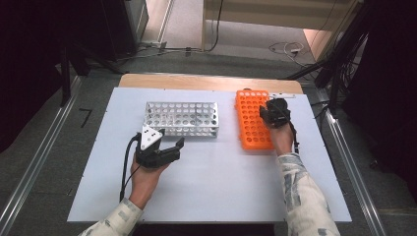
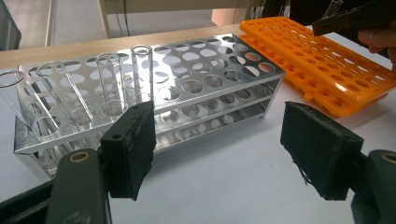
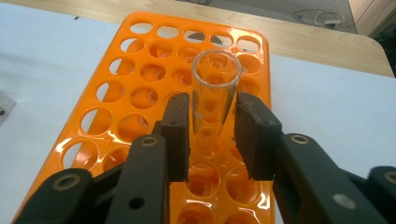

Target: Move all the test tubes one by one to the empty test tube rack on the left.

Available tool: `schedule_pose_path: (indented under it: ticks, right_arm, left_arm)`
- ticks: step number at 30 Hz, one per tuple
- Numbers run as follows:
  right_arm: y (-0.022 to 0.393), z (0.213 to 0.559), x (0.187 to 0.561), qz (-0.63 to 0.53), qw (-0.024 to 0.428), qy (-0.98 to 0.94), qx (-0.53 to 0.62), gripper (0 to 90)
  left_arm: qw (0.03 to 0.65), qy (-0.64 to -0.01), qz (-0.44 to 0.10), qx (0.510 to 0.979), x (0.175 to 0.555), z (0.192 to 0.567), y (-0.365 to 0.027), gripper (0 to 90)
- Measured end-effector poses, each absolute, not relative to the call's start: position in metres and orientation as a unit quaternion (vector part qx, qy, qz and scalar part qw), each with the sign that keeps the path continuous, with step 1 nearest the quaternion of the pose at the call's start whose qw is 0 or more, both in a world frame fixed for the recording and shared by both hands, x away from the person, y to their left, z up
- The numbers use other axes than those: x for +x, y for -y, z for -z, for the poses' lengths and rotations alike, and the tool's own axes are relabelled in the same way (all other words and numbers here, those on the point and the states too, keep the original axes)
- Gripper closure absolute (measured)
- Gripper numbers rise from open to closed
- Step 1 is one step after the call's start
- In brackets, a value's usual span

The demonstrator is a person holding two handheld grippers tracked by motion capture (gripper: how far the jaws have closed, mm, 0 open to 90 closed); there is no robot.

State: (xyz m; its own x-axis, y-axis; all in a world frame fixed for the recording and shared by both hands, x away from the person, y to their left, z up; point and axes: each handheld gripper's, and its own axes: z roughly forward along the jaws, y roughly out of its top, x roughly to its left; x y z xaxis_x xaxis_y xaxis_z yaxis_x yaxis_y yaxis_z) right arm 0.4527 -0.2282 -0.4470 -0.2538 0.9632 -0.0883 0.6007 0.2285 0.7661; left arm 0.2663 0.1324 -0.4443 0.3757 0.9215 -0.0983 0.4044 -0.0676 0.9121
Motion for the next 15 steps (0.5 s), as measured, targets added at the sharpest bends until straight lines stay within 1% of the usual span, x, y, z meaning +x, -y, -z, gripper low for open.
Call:
schedule_pose_path:
  ticks: [5,15]
  right_arm:
    - [0.2264,0.45,0.4554,-0.306,0.287,-0.732,0.537,71.8]
    - [0.2286,0.4407,0.4521,-0.319,0.292,-0.726,0.535,72.8]
  left_arm:
    - [0.478,-0.487,-0.271,0.679,0.2657,0.4439,-0.1323,26.8]
    - [0.478,-0.489,-0.269,0.678,0.2657,0.4441,-0.1323,26.7]
